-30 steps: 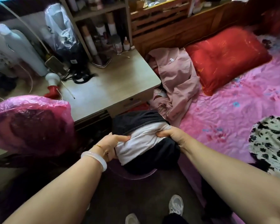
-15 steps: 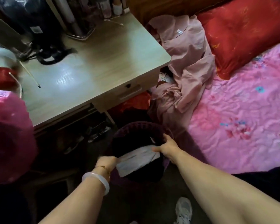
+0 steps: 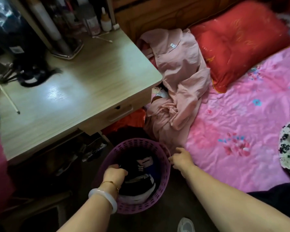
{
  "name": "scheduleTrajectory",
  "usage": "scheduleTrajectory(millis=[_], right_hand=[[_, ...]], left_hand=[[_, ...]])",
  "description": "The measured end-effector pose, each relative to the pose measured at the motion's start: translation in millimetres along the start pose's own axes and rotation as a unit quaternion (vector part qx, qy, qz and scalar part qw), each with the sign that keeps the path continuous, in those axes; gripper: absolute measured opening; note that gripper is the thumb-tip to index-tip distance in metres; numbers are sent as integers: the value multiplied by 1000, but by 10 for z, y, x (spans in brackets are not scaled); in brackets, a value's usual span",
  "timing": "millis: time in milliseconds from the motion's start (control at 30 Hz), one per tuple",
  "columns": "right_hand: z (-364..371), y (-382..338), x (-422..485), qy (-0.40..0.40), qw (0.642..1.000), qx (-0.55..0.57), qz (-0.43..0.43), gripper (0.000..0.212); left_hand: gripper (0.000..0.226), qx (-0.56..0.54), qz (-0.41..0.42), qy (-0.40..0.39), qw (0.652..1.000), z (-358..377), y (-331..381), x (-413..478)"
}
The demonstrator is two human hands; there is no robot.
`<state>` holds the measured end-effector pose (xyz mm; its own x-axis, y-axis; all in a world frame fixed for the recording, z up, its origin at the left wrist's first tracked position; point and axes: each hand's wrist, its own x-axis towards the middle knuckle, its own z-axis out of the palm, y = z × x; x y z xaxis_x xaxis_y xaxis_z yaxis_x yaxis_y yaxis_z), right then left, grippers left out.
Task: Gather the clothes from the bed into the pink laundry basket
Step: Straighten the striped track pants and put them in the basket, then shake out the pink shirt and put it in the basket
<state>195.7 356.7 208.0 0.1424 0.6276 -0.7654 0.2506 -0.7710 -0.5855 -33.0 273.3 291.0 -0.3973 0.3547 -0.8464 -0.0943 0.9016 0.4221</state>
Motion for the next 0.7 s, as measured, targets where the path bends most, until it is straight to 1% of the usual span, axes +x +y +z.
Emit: scheduleTrajectory(millis=[67,133,167,233,267,300,400,433,467,500,533,600,633,667,700], right_hand=[[-89,-223,22,26,998,46,-39,47],[-207,-518,65,104,986,-12,-127,39],[-262,-648,84,129,977,-40,-165,37],[-406,-980,162,146,961,-83,-219,36],[-448,-1096,256,140,959,-100,-227,36],[-492,-1227,343,123,963,-105,-217,36],[-542,-1443,775,21,986,-82,-146,33],[-551,-1506,866,-4,990,-76,-119,43],[-560,-1524,1023,-32,993,-60,-91,58],[-571,-1533,1086,-56,996,-25,-69,64],[-597,-1590,991,-86,994,33,-54,57],[-651,-1637,801,-121,977,173,-36,34],[-691,-1637,721,-114,962,246,-43,16],[-728,-1647,633,-112,941,313,-61,5],[-790,-1638,579,-113,928,346,-77,15]], left_hand=[[57,-13,21,-19,1000,132,197,-76],[56,-21,36,-35,999,274,398,-136],[57,-24,41,-43,998,335,480,-179],[57,-31,58,-60,996,494,673,-236],[56,-37,64,-68,995,560,743,-259],[55,-49,70,-71,994,635,836,-288],[54,-66,89,-88,990,804,1026,-363],[53,-67,98,-88,989,863,1091,-383],[52,-67,107,-83,988,918,1147,-376],[51,-74,110,-81,988,961,1178,-375],[50,-79,112,-79,987,1002,1196,-365],[50,-85,109,-82,987,1086,1233,-385],[49,-98,102,-86,986,1130,1251,-396],[48,-114,92,-91,985,1164,1270,-408],[46,-132,84,-101,983,1213,1284,-409]])
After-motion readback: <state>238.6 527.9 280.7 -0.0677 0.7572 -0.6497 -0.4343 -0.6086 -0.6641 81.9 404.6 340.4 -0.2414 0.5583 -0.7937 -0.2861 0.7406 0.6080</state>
